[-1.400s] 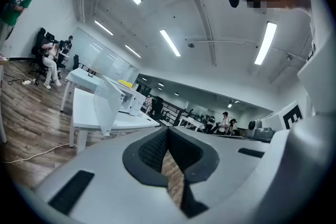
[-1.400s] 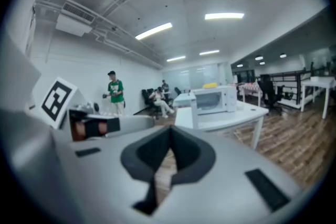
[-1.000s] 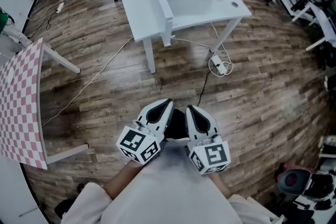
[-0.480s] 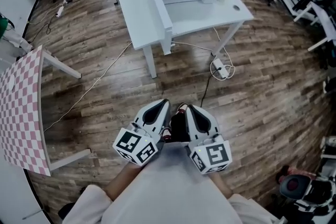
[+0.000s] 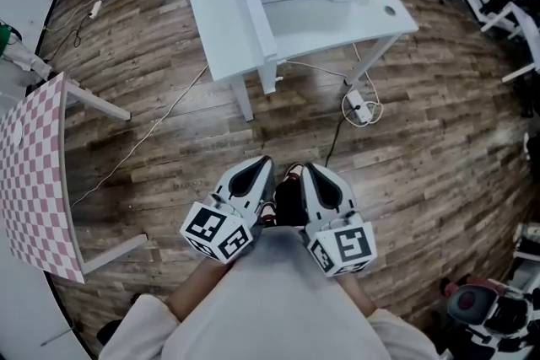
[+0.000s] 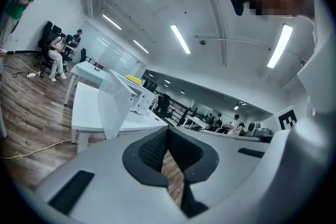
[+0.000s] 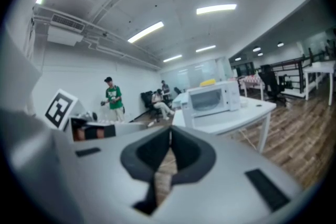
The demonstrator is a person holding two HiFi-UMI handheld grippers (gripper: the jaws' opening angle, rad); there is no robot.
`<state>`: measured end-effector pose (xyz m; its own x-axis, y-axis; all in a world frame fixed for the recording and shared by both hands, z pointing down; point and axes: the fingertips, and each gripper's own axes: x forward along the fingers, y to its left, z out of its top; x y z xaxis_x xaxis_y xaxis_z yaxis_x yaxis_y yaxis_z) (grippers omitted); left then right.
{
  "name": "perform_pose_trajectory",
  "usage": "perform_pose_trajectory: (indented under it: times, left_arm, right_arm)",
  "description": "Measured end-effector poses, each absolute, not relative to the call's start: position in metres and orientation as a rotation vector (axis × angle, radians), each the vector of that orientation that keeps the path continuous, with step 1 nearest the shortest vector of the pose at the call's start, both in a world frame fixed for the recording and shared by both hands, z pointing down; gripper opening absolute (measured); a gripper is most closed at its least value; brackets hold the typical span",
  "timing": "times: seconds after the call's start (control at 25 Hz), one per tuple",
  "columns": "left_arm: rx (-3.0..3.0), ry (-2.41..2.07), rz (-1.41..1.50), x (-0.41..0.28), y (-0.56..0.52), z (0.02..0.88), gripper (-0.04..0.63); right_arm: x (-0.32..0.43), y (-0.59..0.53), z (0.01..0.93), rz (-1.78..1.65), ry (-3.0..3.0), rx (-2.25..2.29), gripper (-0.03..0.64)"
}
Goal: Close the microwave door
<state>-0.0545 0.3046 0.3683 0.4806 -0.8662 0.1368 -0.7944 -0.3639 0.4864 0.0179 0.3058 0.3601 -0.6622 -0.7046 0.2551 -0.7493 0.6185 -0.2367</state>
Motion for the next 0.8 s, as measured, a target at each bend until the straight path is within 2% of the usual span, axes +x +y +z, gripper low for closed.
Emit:
perform_pose_trajectory:
  times: [0.8]
  left_arm:
    - [2.201,-1.442,-0.169,-0.061,0.203,0.368,0.017]
  right_arm:
    - [0.007,0.198,0.36,0.502,-2.752,1.039,0.023]
